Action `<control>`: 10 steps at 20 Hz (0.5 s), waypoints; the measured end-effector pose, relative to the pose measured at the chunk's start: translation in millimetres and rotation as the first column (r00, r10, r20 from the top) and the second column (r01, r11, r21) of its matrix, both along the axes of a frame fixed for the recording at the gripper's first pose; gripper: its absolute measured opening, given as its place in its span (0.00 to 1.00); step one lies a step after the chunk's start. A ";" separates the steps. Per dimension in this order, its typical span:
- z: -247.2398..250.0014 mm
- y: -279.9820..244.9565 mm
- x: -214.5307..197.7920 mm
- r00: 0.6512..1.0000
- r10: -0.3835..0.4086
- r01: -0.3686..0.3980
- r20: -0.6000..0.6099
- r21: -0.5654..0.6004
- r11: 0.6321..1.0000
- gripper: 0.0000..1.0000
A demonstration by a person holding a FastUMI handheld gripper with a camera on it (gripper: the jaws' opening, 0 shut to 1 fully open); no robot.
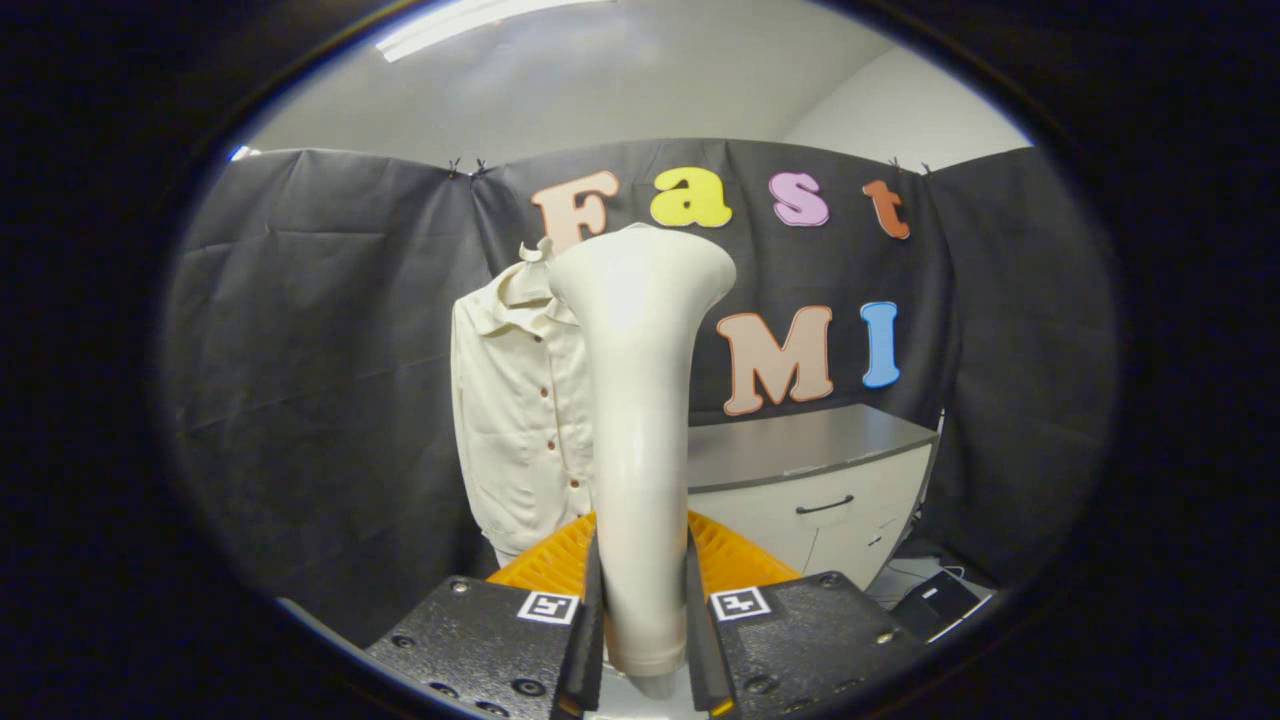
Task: Iron the clothes twice with a garment steamer, once on the left side and once on the right side.
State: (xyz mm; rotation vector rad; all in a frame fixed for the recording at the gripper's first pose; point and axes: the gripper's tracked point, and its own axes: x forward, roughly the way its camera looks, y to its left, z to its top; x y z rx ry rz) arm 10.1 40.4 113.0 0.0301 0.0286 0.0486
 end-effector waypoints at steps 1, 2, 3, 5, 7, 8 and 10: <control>0.2 1.0 0.4 1.000 0.001 -0.001 0.002 -0.008 1.000 0.34; -0.2 2.7 0.7 1.000 0.004 -0.004 -0.002 -0.013 1.000 0.34; -0.1 5.0 1.4 1.000 0.007 -0.007 0.000 -0.014 1.000 0.34; -0.5 7.0 4.0 1.000 0.010 -0.010 -0.002 -0.012 1.000 0.34; -4.3 7.6 5.8 1.000 0.007 -0.007 -0.010 -0.006 1.000 0.34; -6.0 7.2 6.9 1.000 0.006 -0.006 -0.014 -0.003 1.000 0.34; -8.9 6.6 9.2 1.000 0.004 -0.004 -0.022 0.003 1.000 0.34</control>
